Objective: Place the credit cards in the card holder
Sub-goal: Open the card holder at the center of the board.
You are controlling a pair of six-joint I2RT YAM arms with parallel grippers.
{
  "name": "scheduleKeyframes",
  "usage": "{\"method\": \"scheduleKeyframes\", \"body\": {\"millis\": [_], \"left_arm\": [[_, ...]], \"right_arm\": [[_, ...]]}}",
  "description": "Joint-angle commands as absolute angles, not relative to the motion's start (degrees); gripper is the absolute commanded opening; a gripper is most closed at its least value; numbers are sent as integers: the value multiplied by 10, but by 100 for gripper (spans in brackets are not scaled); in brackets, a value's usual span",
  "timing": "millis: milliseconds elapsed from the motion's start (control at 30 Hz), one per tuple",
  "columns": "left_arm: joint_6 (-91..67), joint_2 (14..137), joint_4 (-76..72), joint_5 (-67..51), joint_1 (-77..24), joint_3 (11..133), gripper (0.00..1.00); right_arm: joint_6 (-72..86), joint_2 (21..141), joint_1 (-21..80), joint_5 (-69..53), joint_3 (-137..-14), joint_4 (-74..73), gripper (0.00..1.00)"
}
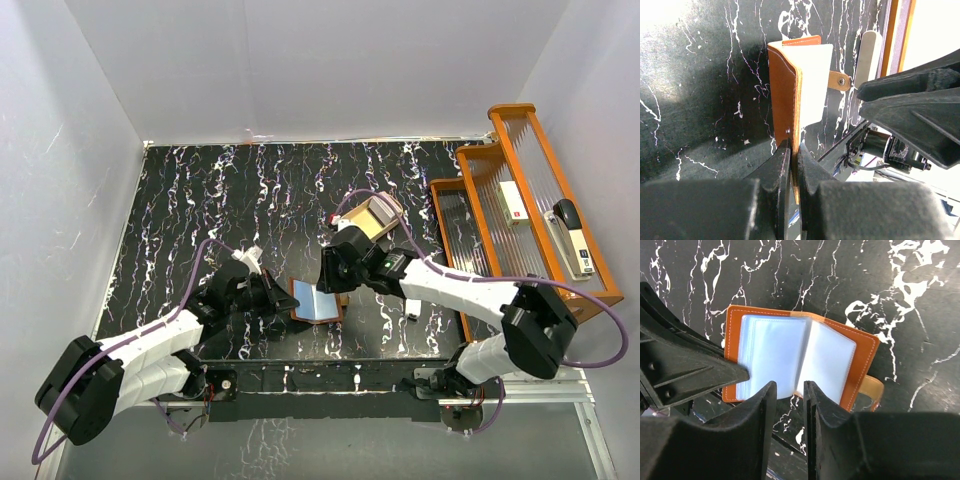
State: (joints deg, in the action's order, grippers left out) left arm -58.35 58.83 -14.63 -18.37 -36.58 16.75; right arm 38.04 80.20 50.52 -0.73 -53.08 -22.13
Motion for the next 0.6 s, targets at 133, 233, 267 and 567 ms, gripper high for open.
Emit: {"method": "scheduleKeyframes", "body": {"millis": [133, 233, 267, 567], "left_arm": [[-583, 582, -151, -165, -368, 154, 10], [-572, 573, -120, -151, -368, 157, 21], [-569, 567, -113, -146, -368, 157, 24], [-529, 544, -36, -90, -368, 166, 35]], "right_arm": [[387, 874, 507, -37, -512, -108, 25], [384, 907, 507, -31, -506, -107, 25], [383, 916, 507, -29, -503, -107, 24], [377, 925, 507, -6, -468, -119, 22]]}}
